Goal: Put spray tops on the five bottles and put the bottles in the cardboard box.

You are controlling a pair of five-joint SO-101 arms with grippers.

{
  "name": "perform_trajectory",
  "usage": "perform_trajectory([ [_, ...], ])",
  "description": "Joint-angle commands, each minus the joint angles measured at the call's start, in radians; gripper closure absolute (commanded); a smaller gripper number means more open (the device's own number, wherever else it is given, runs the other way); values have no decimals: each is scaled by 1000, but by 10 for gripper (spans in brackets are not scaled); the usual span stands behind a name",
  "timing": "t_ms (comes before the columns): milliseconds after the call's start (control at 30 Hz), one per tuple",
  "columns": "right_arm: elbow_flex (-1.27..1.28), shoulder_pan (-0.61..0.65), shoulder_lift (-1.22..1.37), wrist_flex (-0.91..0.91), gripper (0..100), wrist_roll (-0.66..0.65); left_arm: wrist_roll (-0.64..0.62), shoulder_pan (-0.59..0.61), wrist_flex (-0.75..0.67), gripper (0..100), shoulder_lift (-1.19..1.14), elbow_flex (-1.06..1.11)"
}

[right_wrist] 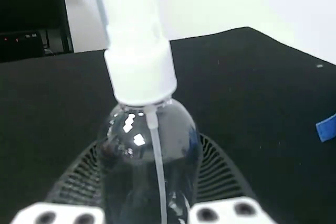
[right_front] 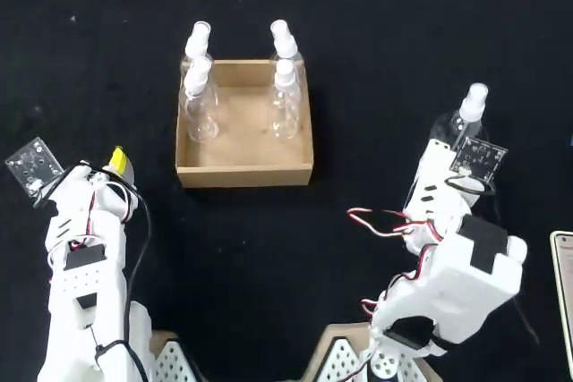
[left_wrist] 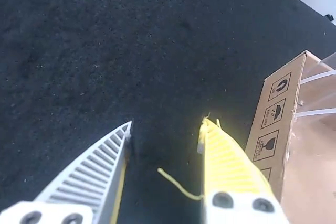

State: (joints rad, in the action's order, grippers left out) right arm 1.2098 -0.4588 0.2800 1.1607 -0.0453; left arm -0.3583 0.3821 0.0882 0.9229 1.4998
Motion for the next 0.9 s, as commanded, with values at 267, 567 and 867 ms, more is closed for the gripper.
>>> perform_trajectory([
  [267,-38,-17,7,25,962,-8,-3,5,-23,819,28,-16],
  [567,-15,-15,4,29,953,-9,-3,5,-23,819,28,-18],
  [867,-7,11,-1,29,822,-9,-6,5,-25,819,28,-19],
])
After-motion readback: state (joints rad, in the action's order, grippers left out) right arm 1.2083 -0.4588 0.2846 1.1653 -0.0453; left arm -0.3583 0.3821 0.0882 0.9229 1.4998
